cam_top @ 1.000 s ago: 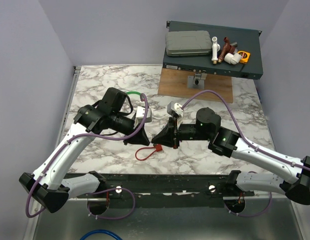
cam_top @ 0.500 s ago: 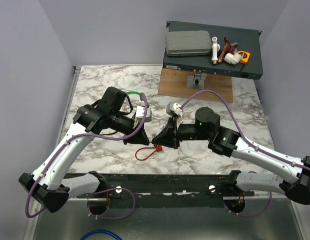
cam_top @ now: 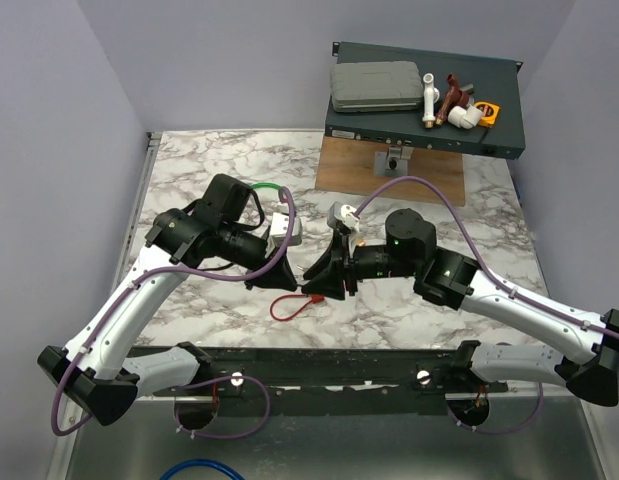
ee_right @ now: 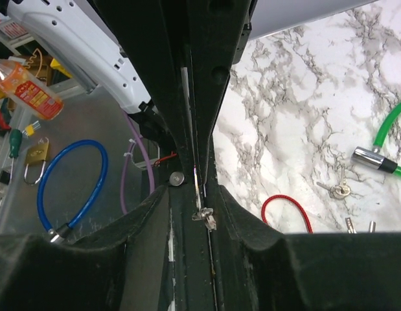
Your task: Unlock with the key
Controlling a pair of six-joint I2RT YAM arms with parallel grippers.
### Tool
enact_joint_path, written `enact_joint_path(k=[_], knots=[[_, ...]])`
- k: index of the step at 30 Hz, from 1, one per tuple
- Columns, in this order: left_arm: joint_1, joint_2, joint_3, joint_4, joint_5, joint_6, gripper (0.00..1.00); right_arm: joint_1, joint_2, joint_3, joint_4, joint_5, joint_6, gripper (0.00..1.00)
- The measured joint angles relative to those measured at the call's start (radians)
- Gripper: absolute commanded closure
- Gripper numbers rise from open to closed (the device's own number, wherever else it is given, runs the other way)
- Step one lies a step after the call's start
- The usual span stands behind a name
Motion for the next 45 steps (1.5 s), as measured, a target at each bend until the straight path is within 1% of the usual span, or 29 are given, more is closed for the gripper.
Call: enact_joint_path(k=[4, 7, 9, 17, 19, 22, 24, 31, 33, 35, 36, 37, 40, 41, 42, 45], knots=[[0.000, 0.000, 0.000, -0.005, 0.001, 0.004, 1.00, 0.000, 0.000, 0.012, -0.016, 0.008, -0.021, 0.49], [0.000, 0.000, 0.000, -0.006, 0.001, 0.006, 1.00, 0.000, 0.000, 0.012, -0.036, 0.021, -0.031, 0.47], [0.000, 0.000, 0.000, -0.006, 0.002, 0.007, 1.00, 0.000, 0.000, 0.012, -0.044, 0.029, -0.035, 0.48], [0.000, 0.000, 0.020, -0.006, 0.003, 0.007, 1.00, 0.000, 0.000, 0.012, -0.043, 0.034, -0.036, 0.60], [0.000, 0.000, 0.022, -0.006, 0.003, 0.007, 1.00, 0.000, 0.001, 0.012, -0.043, 0.034, -0.033, 0.71], [0.000, 0.000, 0.025, -0.006, 0.005, 0.007, 1.00, 0.000, 0.004, 0.012, -0.041, 0.034, -0.029, 0.92], [0.000, 0.000, 0.026, -0.006, 0.005, 0.007, 1.00, 0.000, 0.005, 0.012, -0.035, 0.034, -0.026, 0.99], [0.001, 0.000, 0.026, -0.004, 0.005, 0.006, 1.00, 0.001, 0.003, -0.003, -0.007, 0.032, -0.011, 0.99], [0.002, 0.000, 0.026, -0.003, 0.005, 0.006, 0.87, 0.001, -0.003, -0.014, 0.008, 0.032, -0.010, 0.99], [0.002, 0.000, 0.026, 0.001, 0.005, 0.000, 0.69, 0.001, -0.013, -0.023, 0.015, 0.032, -0.009, 0.99], [0.002, 0.000, 0.026, 0.004, 0.005, -0.002, 0.58, 0.001, -0.018, -0.027, 0.015, 0.034, -0.006, 0.99], [0.002, 0.000, 0.026, 0.006, 0.003, -0.008, 0.50, 0.001, -0.025, -0.033, 0.015, 0.034, -0.003, 0.99], [0.002, 0.000, 0.026, 0.020, -0.010, -0.019, 0.30, 0.001, -0.053, -0.050, 0.008, 0.047, 0.004, 0.99], [0.002, 0.000, 0.024, 0.029, -0.019, -0.023, 0.25, 0.001, -0.061, -0.053, 0.005, 0.053, 0.005, 0.99], [0.002, -0.001, 0.021, 0.034, -0.027, -0.026, 0.22, -0.001, -0.071, -0.055, 0.001, 0.058, 0.005, 0.99], [0.002, -0.003, -0.011, 0.062, -0.068, -0.034, 0.17, -0.009, -0.108, -0.064, -0.032, 0.075, 0.005, 0.99]])
